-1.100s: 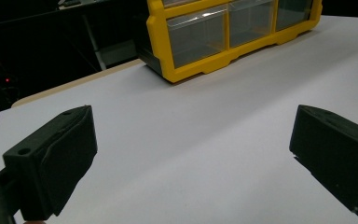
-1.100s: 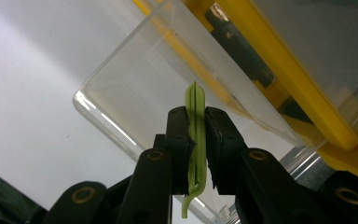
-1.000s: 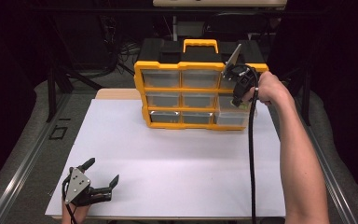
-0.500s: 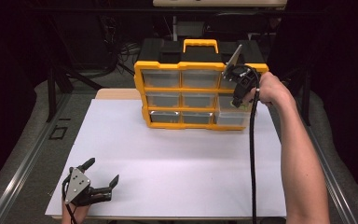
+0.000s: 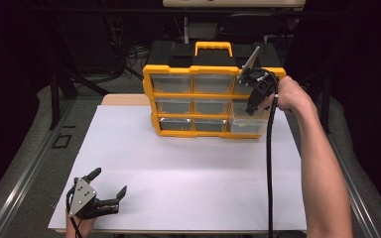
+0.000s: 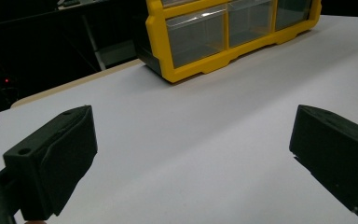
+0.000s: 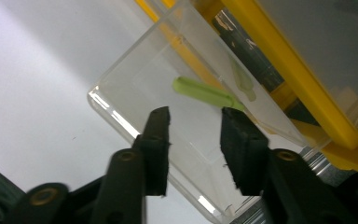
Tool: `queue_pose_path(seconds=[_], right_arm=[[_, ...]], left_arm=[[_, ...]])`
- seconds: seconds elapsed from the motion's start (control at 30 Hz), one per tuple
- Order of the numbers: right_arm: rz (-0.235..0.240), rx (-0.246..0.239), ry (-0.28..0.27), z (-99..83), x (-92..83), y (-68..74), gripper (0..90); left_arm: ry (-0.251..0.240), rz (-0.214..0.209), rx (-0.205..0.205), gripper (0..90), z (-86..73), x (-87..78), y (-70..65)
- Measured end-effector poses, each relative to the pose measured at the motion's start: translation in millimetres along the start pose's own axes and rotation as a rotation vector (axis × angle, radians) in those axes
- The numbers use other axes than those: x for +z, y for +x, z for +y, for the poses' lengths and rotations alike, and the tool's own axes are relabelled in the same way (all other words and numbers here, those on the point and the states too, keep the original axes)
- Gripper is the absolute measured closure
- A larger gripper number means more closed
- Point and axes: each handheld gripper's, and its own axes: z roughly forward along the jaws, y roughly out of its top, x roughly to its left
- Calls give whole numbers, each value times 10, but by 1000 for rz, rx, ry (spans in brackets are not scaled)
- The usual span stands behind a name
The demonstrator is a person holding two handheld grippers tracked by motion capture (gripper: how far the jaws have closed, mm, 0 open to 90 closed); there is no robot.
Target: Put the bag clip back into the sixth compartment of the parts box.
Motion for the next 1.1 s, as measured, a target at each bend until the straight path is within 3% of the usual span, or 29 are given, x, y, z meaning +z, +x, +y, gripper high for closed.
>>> queue_pose_path(seconds=[0.23, 0.47, 0.6, 1.1], right_arm=[[23, 8, -12, -66, -76, 44, 402], [49, 11, -35, -181, -58, 201, 236], [62, -18, -60, -241, -30, 282, 161], [76, -16, -125, -570, 157, 556, 45]], left_arm=[[-3, 2, -1, 6, -1, 0, -2], [-3, 0, -1, 7, -1, 0, -4], [-2, -1, -3, 7, 0, 1, -9], [-4, -2, 2, 7, 1, -6, -8]])
